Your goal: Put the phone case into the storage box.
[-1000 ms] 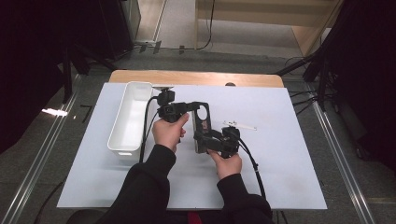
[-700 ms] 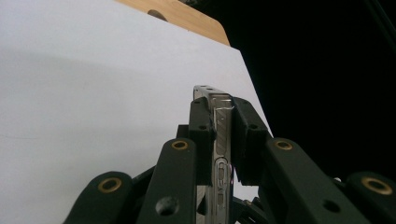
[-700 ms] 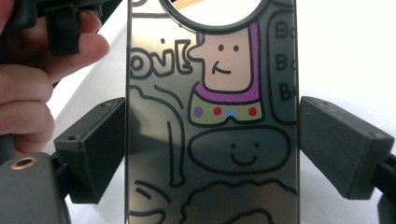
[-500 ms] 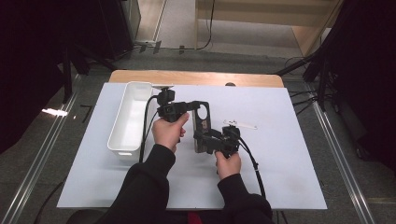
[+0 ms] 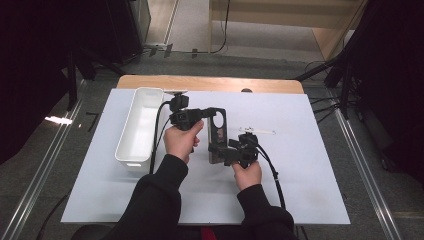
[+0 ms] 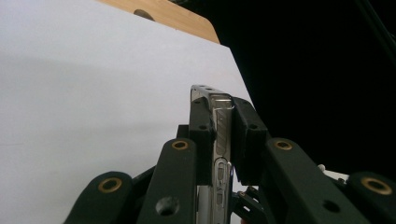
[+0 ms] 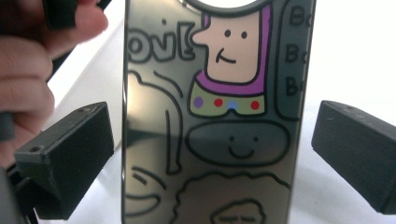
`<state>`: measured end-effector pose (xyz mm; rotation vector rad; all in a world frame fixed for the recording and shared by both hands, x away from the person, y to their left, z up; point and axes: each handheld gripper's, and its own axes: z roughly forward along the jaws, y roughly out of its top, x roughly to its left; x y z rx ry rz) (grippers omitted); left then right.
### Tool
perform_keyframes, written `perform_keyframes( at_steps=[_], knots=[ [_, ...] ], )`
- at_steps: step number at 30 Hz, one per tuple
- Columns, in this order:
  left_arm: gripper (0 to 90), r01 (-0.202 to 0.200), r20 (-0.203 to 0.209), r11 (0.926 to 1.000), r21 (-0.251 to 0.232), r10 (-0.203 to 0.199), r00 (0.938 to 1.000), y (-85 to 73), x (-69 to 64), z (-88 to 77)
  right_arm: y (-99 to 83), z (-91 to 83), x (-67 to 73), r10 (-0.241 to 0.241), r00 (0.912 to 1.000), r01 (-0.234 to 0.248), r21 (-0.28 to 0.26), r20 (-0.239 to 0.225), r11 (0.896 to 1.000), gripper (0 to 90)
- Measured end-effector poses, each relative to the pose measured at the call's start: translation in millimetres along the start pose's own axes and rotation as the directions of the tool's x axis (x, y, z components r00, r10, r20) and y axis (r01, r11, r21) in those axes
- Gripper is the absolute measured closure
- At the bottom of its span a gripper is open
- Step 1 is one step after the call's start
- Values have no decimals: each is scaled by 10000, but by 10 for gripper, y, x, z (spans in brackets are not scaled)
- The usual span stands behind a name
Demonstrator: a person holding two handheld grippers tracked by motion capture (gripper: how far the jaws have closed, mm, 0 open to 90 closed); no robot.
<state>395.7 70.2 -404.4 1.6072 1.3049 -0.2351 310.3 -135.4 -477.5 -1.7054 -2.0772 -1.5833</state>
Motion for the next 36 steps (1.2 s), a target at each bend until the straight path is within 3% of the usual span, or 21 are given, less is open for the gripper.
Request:
perform_keyframes(
  at_steps=[5,8,16,27,36],
  knots=[
    [798,-224,-129,9997,34,224,9997,29,-9,-30,26,-51,2,-262,9996,264,148,-138,9995,0],
    [797,-394,-203,9991,141,397,9990,42,-15,-41,42,-71,-24,-164,9993,174,311,-328,9994,0],
    [797,-706,-261,9970,304,714,9971,80,-25,-84,86,-118,-34,-545,9984,556,883,-157,9945,0],
    [796,-1272,-296,9900,603,1292,9912,142,-56,-162,71,-134,5,-1171,9927,1204,1649,-300,9789,0],
    [796,-1578,-232,9830,934,1606,9867,152,-45,-164,76,-240,-22,-1371,9888,1448,1530,-598,9776,0]
  ],
)
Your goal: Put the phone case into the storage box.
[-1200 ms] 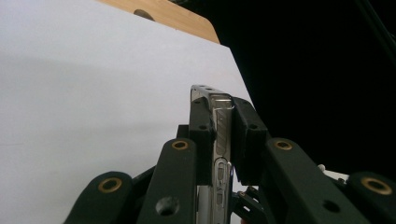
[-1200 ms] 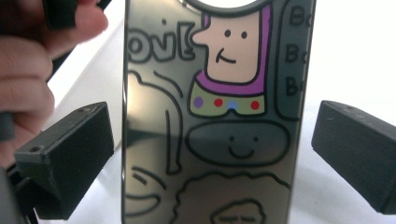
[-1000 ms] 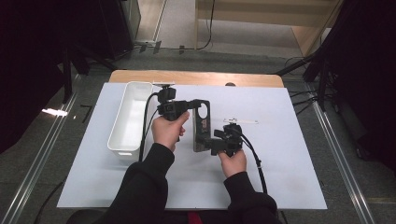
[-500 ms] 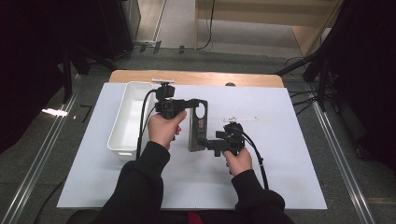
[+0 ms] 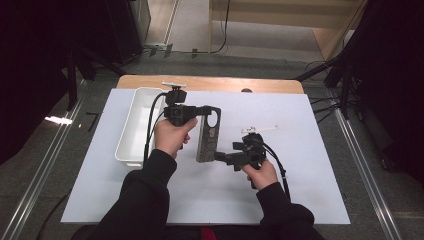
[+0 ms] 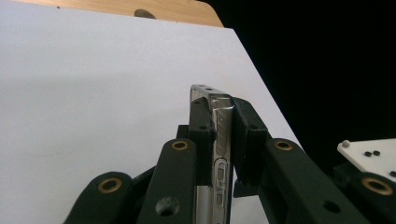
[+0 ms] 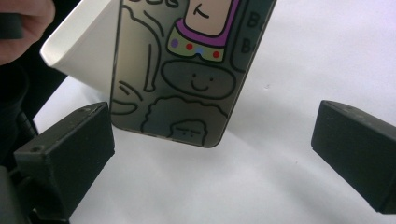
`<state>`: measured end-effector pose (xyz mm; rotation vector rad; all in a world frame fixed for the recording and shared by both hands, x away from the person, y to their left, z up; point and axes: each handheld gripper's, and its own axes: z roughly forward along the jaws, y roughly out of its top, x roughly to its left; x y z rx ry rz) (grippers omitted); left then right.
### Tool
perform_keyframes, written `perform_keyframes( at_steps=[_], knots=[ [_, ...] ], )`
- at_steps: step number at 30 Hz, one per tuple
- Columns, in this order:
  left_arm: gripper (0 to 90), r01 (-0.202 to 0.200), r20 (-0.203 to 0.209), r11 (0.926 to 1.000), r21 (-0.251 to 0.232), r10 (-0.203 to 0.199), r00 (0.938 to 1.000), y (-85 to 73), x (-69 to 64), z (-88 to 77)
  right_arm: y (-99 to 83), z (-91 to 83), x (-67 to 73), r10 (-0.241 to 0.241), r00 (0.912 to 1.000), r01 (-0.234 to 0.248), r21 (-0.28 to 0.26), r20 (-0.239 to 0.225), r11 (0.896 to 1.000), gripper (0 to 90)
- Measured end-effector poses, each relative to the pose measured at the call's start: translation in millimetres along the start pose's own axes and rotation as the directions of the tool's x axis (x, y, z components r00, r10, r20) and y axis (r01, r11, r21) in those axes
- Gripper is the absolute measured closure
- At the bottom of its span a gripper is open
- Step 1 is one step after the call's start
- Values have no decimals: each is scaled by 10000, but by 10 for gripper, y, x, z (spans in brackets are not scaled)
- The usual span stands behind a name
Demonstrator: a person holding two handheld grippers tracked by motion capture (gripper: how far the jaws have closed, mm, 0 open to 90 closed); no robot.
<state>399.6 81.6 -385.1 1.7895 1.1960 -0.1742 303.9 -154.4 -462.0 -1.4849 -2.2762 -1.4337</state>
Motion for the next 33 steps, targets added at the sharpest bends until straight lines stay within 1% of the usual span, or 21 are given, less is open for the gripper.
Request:
perform_keyframes(
  at_steps=[2,4,6,7,8,9,13,14,16,17,18,19,21,23,25,28,30,31,33],
  knots=[
    [796,-188,-27,9998,58,189,9998,-2,5,-13,-2,-25,-5,-126,9998,126,21,-183,9999,0],
    [795,-292,36,9995,103,292,9996,-9,5,-26,-3,-48,-14,-171,9994,172,28,-312,9998,0],
    [796,-444,93,9988,202,442,9990,-19,10,-55,-4,-66,-25,-151,9996,154,142,-232,9998,0],
    [795,-529,167,9983,225,526,9985,-23,10,-70,-7,-74,-28,-166,9997,169,113,-201,9998,0],
    [795,-609,225,9978,245,604,9979,-27,11,-85,-15,-82,-35,-229,9994,232,98,-260,9997,0],
    [795,-671,201,9974,254,666,9976,-32,12,-101,-20,-89,-37,-239,9994,242,123,-237,9996,0],
    [795,-719,351,9971,241,710,9969,-49,33,-152,-25,-99,-42,-267,9994,271,176,-230,9995,0],
    [795,-801,391,9965,257,791,9961,-53,39,-163,-26,-101,-43,-287,9993,291,193,-227,9994,0],
    [795,-836,494,9962,250,823,9954,-65,45,-180,-28,-109,-46,-319,9993,323,208,-198,9993,0],
    [795,-845,646,9961,258,827,9945,-72,53,-192,-29,-116,-47,-380,9992,382,183,-149,9991,25],
    [794,-812,718,9964,239,793,9943,-82,59,-204,-30,-130,-45,-459,9989,460,180,-84,9988,71],
    [795,-872,725,9958,269,851,9937,-91,64,-217,-28,-137,-40,-467,9989,467,190,-20,9987,71],
    [795,-998,690,9948,207,982,9928,-114,64,-239,-27,-157,-37,-483,9988,483,187,-45,9987,71],
    [794,-1010,786,9947,170,994,9919,-133,73,-258,-25,-179,-40,-488,9988,490,137,-100,9987,71],
    [794,-1145,803,9933,127,1131,9903,-151,79,-272,-22,-205,-50,-519,9986,520,87,-113,9986,71],
    [794,-1213,923,9925,139,1195,9885,-176,74,-283,-20,-249,-71,-631,9978,632,51,-207,9980,71],
    [794,-1377,874,9904,142,1359,9869,-189,63,-287,-19,-274,-81,-676,9975,676,0,-189,9977,71],
    [794,-1394,874,9902,125,1378,9866,-195,55,-291,-18,-288,-83,-677,9975,678,15,-193,9977,71],
    [794,-1545,963,9879,98,1529,9835,-209,48,-304,-15,-311,-87,-692,9974,692,-30,-200,9976,71]
  ],
)
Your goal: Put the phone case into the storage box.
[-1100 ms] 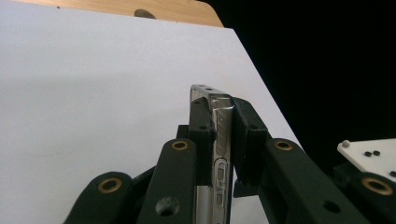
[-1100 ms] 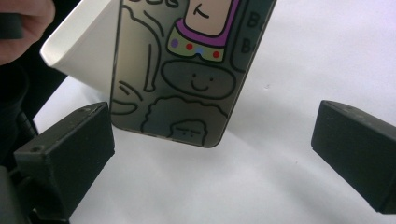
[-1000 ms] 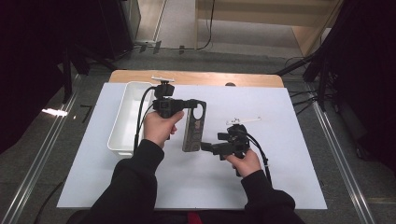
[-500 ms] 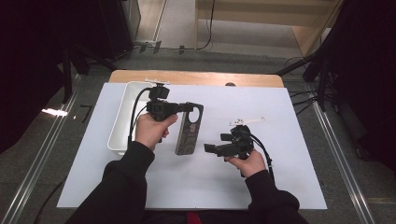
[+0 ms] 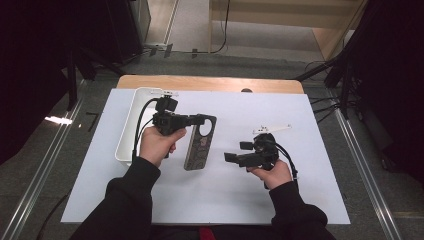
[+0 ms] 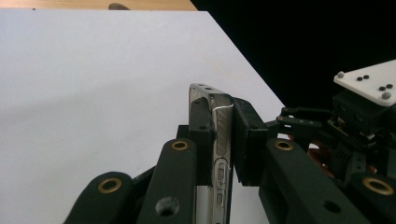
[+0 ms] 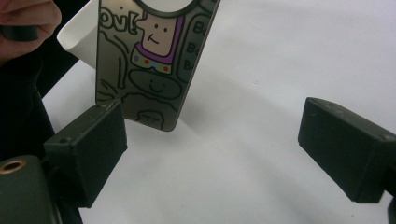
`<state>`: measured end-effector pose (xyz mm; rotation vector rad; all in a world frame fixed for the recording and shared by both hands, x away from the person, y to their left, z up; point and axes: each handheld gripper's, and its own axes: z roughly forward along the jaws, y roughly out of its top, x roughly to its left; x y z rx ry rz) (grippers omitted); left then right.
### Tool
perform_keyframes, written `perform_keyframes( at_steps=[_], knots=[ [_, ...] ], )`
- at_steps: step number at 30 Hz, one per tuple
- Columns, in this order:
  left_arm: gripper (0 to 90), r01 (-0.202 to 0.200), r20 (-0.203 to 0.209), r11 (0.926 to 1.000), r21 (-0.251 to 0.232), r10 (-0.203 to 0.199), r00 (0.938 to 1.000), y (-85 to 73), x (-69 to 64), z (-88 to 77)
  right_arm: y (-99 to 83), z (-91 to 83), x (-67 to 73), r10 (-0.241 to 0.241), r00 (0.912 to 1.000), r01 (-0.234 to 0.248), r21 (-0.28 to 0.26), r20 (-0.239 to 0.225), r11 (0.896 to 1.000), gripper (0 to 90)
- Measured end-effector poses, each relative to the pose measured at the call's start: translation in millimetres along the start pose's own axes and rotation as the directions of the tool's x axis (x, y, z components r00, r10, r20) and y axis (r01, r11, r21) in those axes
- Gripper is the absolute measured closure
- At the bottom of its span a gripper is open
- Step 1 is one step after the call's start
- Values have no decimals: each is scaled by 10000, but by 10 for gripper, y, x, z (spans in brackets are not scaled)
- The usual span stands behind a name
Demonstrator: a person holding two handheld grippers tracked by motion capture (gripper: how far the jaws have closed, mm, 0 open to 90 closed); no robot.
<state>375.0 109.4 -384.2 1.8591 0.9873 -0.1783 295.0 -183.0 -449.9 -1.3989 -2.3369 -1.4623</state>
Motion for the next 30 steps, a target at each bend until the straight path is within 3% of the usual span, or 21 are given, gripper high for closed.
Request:
perform_keyframes(
  at_steps=[15,21,30],
  knots=[
    [794,-288,506,9996,-41,289,9983,-151,-24,-29,72,-82,6,-193,9996,189,-206,-198,9996,72],
    [794,-562,572,9984,-73,565,9968,-178,-56,-52,96,-90,11,-252,9992,244,-280,-302,9993,73],
    [794,-617,1006,9981,-41,618,9930,-191,-84,-69,100,-62,17,-222,9989,210,-293,-415,9993,75]
  ],
)
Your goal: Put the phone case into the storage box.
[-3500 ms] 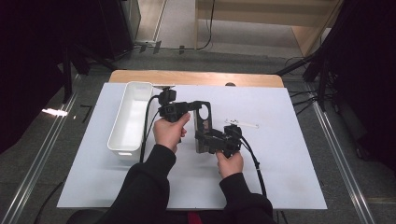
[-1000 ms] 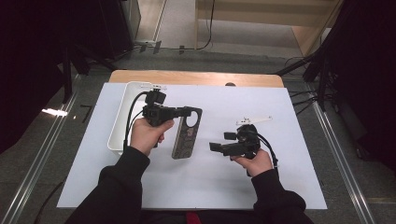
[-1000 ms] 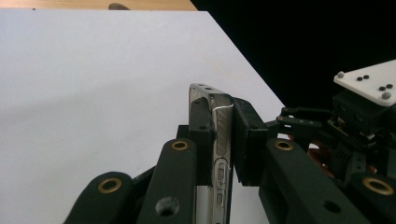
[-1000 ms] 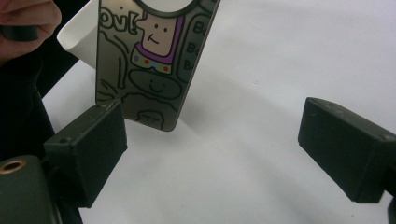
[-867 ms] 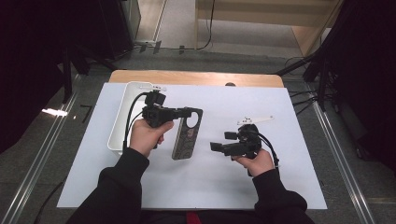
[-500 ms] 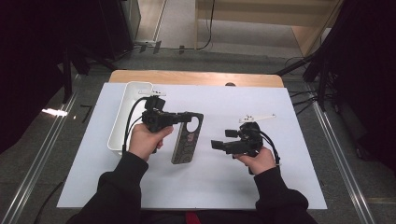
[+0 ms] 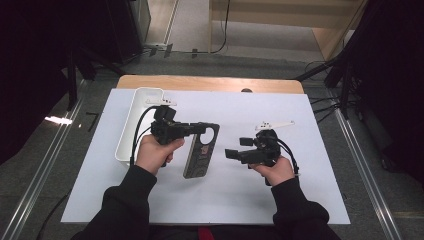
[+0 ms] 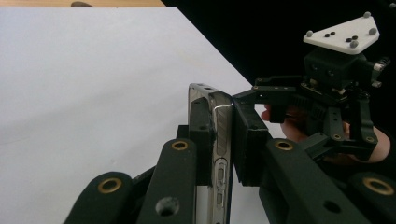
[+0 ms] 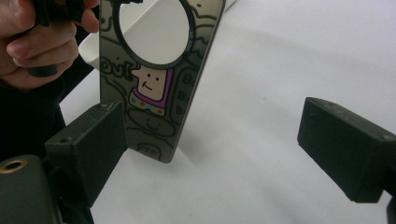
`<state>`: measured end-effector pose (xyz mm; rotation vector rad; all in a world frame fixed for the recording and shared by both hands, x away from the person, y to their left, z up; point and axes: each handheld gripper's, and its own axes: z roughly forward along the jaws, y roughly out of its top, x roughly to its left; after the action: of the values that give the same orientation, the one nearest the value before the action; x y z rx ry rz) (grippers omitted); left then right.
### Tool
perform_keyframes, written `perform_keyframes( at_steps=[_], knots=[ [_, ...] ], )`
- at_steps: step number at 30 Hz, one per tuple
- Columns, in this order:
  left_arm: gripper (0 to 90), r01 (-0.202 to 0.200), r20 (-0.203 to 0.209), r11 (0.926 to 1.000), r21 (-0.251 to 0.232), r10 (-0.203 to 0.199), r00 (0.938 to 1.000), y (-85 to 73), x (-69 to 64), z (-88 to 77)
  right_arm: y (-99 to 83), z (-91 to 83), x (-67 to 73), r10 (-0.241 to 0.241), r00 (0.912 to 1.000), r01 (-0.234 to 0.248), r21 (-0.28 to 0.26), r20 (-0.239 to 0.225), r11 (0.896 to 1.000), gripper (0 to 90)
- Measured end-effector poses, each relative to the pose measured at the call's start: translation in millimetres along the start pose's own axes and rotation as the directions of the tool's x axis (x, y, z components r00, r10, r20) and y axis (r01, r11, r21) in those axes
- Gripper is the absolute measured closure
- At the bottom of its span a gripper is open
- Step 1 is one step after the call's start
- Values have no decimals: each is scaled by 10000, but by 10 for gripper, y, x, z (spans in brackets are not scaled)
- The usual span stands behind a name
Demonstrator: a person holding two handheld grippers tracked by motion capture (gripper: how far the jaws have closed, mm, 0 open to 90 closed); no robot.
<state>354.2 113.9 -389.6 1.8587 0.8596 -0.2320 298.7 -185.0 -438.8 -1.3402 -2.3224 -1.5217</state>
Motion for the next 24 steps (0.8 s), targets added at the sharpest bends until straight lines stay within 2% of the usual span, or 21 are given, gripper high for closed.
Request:
perform_keyframes(
  at_steps=[4,20,21,22,24],
  knots=[
    [793,-90,159,10000,30,90,9998,-5,-27,17,-2,10,5,-53,10000,53,-9,-46,10000,75],
    [793,-439,379,9987,249,429,9984,-19,-98,67,21,30,-12,2,9996,-10,-301,-279,9995,82],
    [794,-467,369,9985,270,457,9983,-20,-102,69,23,25,-17,-2,9995,-8,-297,-313,9996,165],
    [793,-468,398,9985,278,456,9982,-20,-103,73,21,16,-27,-81,9990,64,-378,-440,9993,206],
    [794,-436,460,9987,275,423,9980,-20,-106,81,24,10,-38,10,9986,-35,-463,-527,9989,207]
  ],
)
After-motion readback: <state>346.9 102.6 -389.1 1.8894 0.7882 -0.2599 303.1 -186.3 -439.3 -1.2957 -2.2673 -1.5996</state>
